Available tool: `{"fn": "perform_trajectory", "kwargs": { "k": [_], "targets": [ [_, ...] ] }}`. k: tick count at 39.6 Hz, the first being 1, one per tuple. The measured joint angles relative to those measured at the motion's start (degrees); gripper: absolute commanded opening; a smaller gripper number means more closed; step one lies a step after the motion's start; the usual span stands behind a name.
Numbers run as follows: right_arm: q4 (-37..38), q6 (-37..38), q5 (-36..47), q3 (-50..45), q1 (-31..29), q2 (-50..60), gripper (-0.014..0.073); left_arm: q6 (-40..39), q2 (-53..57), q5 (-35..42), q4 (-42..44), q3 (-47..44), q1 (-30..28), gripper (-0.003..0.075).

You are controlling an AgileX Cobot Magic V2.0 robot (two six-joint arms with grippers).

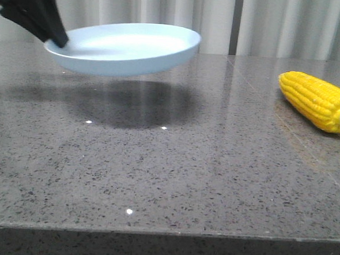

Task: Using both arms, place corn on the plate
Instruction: 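Grip the pale blue plate rim with the left gripper, slide it inward, then open the left gripper and lift it away from the plate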

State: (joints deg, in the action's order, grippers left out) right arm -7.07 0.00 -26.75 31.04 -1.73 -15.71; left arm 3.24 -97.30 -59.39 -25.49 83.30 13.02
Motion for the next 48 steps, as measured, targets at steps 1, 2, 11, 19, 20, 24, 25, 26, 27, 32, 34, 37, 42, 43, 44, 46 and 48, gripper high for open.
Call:
{"fn": "perform_trajectory", "kwargs": {
  "k": [1,2,11,19,20,24,25,26,27,32,34,37,42,43,44,46,48],
  "targets": [
    [0.0,0.0,0.0,0.0,0.0,0.0,0.0601,-0.2,-0.4,0.2,0.0,0.0,0.6,-0.0020],
    [0.0,0.0,0.0,0.0,0.0,0.0,0.0601,-0.5,-0.9,0.5,0.0,0.0,1.1,-0.0020],
    [0.0,0.0,0.0,0.0,0.0,0.0,0.0601,-1.7,-4.5,1.0,1.2,0.0,3.3,-0.0020],
    [0.0,0.0,0.0,0.0,0.0,0.0,0.0601,-4.0,-5.0,1.2,4.7,0.0,3.5,-0.0020],
    [0.0,0.0,0.0,0.0,0.0,0.0,0.0601,-4.1,-5.1,1.2,4.8,0.0,3.5,-0.0020],
    [0.0,0.0,0.0,0.0,0.0,0.0,0.0601,-4.2,-5.5,1.2,5.0,0.0,3.5,-0.0017],
    [0.0,0.0,0.0,0.0,0.0,0.0,0.0601,-4.2,-5.6,1.2,5.0,0.0,3.5,-0.0013],
    [0.0,0.0,0.0,0.0,0.0,0.0,0.0601,-4.3,-5.8,1.2,5.1,0.0,3.6,0.0001],
    [0.0,0.0,0.0,0.0,0.0,0.0,0.0601,-4.3,-5.9,1.2,5.2,0.0,3.8,0.0022],
    [0.0,0.0,0.0,0.0,0.0,0.0,0.0601,-4.3,-6.3,1.2,5.1,0.0,4.1,0.0180],
    [0.0,0.0,0.0,0.0,0.0,0.0,0.0601,-4.3,-6.3,1.2,5.1,0.0,4.1,0.0273],
    [0.0,0.0,0.0,0.0,0.0,0.0,0.0601,-4.2,-6.3,1.3,5.1,0.1,4.1,0.0404],
    [0.0,0.0,0.0,0.0,0.0,0.0,0.0601,-3.6,-5.8,2.3,5.2,0.1,4.1,0.0524],
    [0.0,0.0,0.0,0.0,0.0,0.0,0.0601,-3.2,-5.2,2.8,5.2,0.1,4.1,0.0524],
    [0.0,0.0,0.0,0.0,0.0,0.0,0.0601,-3.2,-4.7,3.0,5.4,0.1,4.1,0.0522],
    [0.0,0.0,0.0,0.0,0.0,0.0,0.0601,-2.9,-3.0,3.8,5.8,0.1,4.1,0.0511],
    [0.0,0.0,0.0,0.0,0.0,0.0,0.0601,-2.5,-1.2,4.7,6.4,0.1,4.1,0.0498]
  ]
}}
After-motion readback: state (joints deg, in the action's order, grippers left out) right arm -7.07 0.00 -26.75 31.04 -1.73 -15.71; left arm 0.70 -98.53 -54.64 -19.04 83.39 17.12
